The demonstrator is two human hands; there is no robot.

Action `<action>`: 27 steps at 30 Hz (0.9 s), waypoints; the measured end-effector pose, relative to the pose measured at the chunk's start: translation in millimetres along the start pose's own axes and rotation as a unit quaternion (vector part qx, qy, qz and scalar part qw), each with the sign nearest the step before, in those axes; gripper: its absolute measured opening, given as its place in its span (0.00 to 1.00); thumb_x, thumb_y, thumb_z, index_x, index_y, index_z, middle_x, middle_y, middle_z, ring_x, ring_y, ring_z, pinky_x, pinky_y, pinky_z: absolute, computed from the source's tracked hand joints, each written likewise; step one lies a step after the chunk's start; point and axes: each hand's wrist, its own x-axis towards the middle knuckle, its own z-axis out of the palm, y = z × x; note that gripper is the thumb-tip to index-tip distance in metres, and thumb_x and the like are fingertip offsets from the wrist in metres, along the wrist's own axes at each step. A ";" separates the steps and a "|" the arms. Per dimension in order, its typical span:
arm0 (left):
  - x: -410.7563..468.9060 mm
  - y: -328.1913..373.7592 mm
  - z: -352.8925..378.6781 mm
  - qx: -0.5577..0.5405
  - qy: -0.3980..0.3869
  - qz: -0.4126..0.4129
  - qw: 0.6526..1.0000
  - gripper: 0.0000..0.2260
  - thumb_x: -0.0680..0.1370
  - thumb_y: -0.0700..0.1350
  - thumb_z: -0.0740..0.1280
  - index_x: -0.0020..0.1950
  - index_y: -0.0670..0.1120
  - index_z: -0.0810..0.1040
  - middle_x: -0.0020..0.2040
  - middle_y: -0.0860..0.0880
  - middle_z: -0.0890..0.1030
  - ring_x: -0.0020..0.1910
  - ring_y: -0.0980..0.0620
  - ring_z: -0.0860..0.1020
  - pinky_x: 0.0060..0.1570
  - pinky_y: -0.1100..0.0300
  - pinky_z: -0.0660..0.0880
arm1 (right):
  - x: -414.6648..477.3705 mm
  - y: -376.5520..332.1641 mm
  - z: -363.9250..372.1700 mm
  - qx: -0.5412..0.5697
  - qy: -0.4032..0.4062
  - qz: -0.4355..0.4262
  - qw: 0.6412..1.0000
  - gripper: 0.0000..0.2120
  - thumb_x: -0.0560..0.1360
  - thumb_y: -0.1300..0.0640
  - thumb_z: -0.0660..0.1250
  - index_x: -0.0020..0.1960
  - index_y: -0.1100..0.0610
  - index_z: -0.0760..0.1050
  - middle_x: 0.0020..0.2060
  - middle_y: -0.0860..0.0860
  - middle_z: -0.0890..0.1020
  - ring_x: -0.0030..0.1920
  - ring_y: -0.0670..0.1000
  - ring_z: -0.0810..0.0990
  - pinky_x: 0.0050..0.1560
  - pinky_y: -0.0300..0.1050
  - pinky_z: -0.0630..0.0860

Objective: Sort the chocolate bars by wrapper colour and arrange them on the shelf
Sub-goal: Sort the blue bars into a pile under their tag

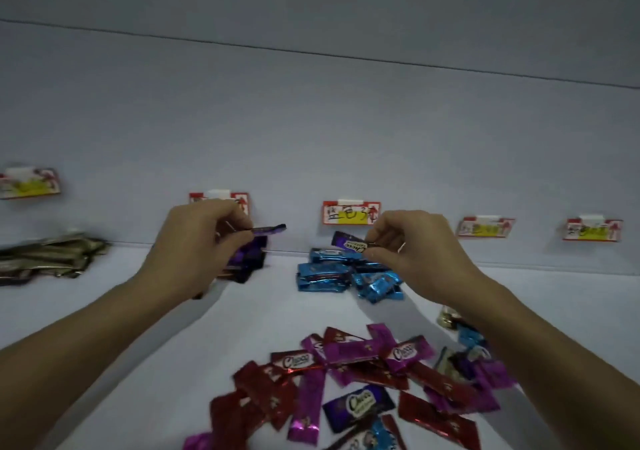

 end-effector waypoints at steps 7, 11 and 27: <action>-22.1 -96.2 -31.6 -0.008 0.092 -0.125 0.988 0.09 0.73 0.38 0.76 0.39 0.52 0.83 0.39 0.54 0.82 0.38 0.56 0.80 0.42 0.55 0.77 | 62.7 -89.7 98.8 -0.096 -0.010 -0.141 0.985 0.04 0.76 0.57 0.71 0.49 0.51 0.84 0.43 0.48 0.83 0.42 0.47 0.77 0.44 0.42 0.72; -20.6 -110.6 -37.0 0.002 0.050 -0.091 0.995 0.08 0.72 0.38 0.77 0.39 0.51 0.84 0.41 0.55 0.82 0.40 0.57 0.79 0.46 0.57 0.78 | 79.2 -109.0 135.4 -0.151 0.019 -0.166 0.974 0.08 0.77 0.59 0.65 0.50 0.54 0.84 0.47 0.52 0.81 0.46 0.58 0.80 0.44 0.51 0.76; -32.6 -104.8 -39.2 0.078 -0.061 0.024 0.995 0.08 0.77 0.49 0.72 0.55 0.54 0.85 0.53 0.56 0.79 0.53 0.55 0.75 0.51 0.58 0.73 | 42.5 -98.0 122.4 -0.240 -0.105 -0.225 0.939 0.12 0.80 0.49 0.66 0.62 0.48 0.80 0.57 0.46 0.80 0.58 0.51 0.78 0.50 0.50 0.78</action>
